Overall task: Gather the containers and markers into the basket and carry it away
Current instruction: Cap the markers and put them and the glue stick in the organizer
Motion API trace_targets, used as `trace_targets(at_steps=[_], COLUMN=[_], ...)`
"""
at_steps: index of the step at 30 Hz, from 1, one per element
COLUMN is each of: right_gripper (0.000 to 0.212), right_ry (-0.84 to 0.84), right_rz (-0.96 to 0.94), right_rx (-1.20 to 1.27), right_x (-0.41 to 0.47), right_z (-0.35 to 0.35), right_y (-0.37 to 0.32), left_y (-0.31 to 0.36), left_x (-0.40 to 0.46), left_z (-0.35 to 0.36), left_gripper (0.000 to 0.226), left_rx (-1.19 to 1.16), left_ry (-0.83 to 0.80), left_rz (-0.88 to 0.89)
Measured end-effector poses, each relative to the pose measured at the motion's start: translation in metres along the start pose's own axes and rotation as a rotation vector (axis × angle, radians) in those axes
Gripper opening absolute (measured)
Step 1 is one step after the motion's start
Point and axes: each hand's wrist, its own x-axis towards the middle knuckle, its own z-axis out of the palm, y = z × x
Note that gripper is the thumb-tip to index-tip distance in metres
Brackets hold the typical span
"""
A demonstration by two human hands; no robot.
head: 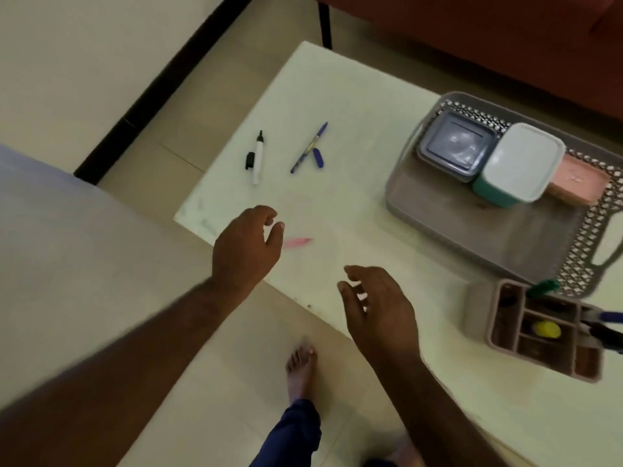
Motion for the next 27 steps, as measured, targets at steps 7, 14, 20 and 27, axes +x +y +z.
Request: trace_targets(at_steps=[7,14,20,27], right_gripper=[0.029,0.036,0.034,0.045], right_ry=[-0.162,-0.258,-0.2,-0.197], right_rz=[-0.117,-0.158,0.051,0.168], right_rx=[-0.231,-0.212,-0.074,-0.047], right_x=[0.085,0.145,0.178,0.187], right_z=[0.055,0.094,0.124,0.141], right_y=[-0.022,-0.055,-0.071,-0.067], left_y=[-0.045,-0.067,-0.059,-0.061], left_x=[0.077,0.15,0.188,0.186], left_z=[-0.004,0.004,0.027,0.027], left_gripper=[0.026,0.05,0.057,0.045], left_rx=[0.068,0.132,0.21,0.122], left_ry=[0.0,-0.169,-0.305,-0.329], left_rz=[-0.101,-0.183,-0.174,-0.28])
